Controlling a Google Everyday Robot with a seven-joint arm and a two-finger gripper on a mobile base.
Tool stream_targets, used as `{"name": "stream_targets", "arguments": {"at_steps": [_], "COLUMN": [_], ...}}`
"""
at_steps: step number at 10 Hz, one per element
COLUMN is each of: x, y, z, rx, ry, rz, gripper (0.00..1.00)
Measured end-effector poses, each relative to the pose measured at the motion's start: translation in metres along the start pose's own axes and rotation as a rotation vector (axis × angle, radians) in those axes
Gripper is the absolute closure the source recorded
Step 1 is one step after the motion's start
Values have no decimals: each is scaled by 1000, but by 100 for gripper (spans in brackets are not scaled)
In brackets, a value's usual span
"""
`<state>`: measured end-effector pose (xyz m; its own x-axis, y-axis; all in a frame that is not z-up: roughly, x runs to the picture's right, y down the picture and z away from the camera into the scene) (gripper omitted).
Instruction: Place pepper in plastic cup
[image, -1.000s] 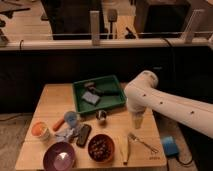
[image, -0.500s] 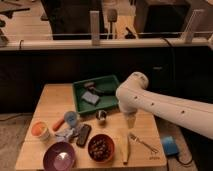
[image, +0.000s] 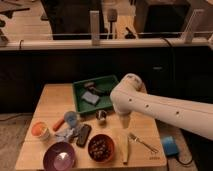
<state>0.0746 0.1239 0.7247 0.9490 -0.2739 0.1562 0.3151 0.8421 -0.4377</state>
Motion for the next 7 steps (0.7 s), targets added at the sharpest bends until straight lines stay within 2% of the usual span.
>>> {"name": "stream_targets", "arguments": {"at_steps": [7], "x": [-26], "y": [-10], "z": [0], "rx": [55], "ry": [-21], "rz": [-52], "gripper": [20]}}
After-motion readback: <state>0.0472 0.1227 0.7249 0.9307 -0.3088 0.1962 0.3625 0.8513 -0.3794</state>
